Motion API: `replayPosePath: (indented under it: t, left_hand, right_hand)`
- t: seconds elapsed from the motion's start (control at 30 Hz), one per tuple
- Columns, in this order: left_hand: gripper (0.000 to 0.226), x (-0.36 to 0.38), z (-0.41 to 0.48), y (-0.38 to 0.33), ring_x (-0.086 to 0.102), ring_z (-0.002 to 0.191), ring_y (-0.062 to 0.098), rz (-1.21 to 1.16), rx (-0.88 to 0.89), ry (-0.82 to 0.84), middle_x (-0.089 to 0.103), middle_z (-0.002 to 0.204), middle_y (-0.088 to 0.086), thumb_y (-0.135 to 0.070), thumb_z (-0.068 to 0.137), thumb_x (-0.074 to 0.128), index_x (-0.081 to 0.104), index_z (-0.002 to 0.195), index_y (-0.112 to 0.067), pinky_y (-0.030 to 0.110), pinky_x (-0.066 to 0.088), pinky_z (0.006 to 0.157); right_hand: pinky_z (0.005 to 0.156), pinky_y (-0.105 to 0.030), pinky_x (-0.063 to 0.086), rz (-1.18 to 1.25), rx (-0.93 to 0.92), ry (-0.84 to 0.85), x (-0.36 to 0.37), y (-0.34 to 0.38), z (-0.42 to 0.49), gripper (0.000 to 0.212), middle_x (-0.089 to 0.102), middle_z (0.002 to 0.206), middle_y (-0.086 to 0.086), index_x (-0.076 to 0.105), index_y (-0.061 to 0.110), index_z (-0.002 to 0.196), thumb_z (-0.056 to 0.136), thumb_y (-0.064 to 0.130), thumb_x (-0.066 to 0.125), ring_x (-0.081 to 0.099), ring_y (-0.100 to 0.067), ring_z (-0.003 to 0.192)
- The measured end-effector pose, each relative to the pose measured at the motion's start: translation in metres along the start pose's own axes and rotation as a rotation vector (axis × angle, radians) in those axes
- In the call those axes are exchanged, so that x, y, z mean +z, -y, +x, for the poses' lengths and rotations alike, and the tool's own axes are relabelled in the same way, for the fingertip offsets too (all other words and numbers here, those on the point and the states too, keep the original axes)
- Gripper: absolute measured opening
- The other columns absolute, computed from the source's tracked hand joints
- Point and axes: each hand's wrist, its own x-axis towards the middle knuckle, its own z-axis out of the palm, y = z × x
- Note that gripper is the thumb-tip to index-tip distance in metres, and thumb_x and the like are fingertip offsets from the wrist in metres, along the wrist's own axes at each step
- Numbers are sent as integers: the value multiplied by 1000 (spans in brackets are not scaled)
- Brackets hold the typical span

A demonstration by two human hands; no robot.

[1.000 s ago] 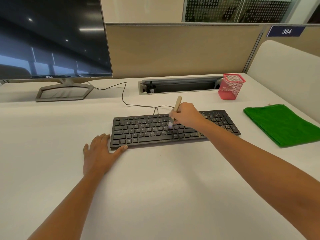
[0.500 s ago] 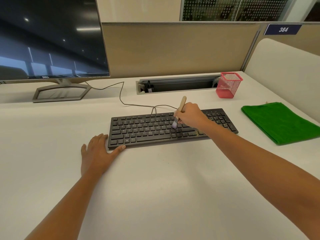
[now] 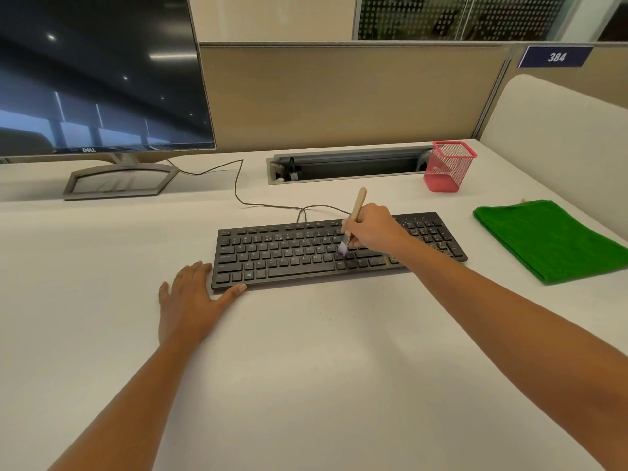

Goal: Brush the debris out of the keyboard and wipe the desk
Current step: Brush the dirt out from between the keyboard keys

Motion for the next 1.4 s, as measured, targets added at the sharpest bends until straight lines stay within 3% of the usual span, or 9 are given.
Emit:
replayPosePath:
  t: [0.1, 0.23, 0.43, 0.6, 0.73, 0.87, 1.03, 1.13, 1.4]
  left_hand:
    - [76, 0, 0, 0, 26, 140, 18, -3, -4, 1, 38, 148, 3, -66, 82, 49, 43, 139, -15, 46, 11, 116]
    - [77, 0, 0, 0, 25, 140, 18, -1, -2, 7, 38, 148, 3, -66, 82, 49, 42, 139, -15, 46, 11, 116]
    - [77, 1, 1, 1, 26, 140, 18, -4, 0, 4, 39, 147, 2, -68, 81, 48, 44, 138, -15, 47, 12, 115]
    - [77, 1, 0, 2, 27, 139, 18, -3, -3, 6, 39, 147, 2, -68, 81, 48, 44, 137, -16, 46, 13, 115]
    - [76, 1, 1, 2, 28, 139, 18, -4, -2, -2, 40, 146, 2, -67, 81, 49, 44, 137, -15, 46, 13, 115]
    - [76, 2, 2, 2, 27, 139, 19, 0, -3, 0, 39, 147, 3, -67, 81, 50, 43, 137, -16, 46, 13, 115]
    - [77, 2, 1, 3, 28, 139, 18, 5, 4, -2, 40, 146, 3, -68, 81, 49, 44, 137, -16, 46, 13, 115]
    - [77, 1, 1, 2, 27, 140, 19, -6, 1, 2, 39, 147, 3, -67, 81, 50, 44, 137, -15, 46, 12, 115]
    - [89, 3, 2, 4, 29, 138, 20, 2, 5, 2, 41, 145, 3, -81, 75, 40, 46, 135, -16, 47, 14, 115]
  right_hand:
    - [85, -36, 55, -87, 9, 90, 2, 1, -5, 29, 66, 99, -17, 61, -5, 109, 96, 16, 48, 69, -30, 89]
    - [84, -33, 56, -21, -25, 30, -1, 5, 0, 27, 66, 99, -16, 62, -4, 107, 95, 15, 49, 67, -25, 80]
    - [70, -26, 50, -47, -123, 85, 7, 8, -2, 32, 67, 101, -15, 66, 0, 108, 95, 25, 51, 63, -21, 80]
    - [50, -18, 32, -234, -121, 100, -4, 6, -2, 31, 50, 66, 0, 63, -2, 106, 96, 24, 48, 44, -7, 56]
    - [48, -19, 32, -331, -77, 56, -16, 2, 1, 29, 55, 73, -6, 61, -3, 107, 95, 22, 50, 52, -16, 64]
    - [49, -19, 33, -282, -70, -5, -17, -2, 1, 29, 55, 79, -7, 62, -2, 106, 96, 22, 50, 50, -13, 60]
    - [73, -29, 53, -202, -44, 76, -12, -4, -5, 27, 65, 105, -17, 61, -3, 110, 95, 18, 51, 65, -27, 88]
    - [79, -31, 55, -183, -20, 121, -14, -4, -5, 24, 65, 102, -17, 60, -3, 108, 94, 14, 51, 68, -29, 88]
    - [78, -34, 57, -44, -29, -64, -12, -9, 1, 31, 67, 99, -16, 65, -2, 107, 95, 23, 52, 67, -25, 85]
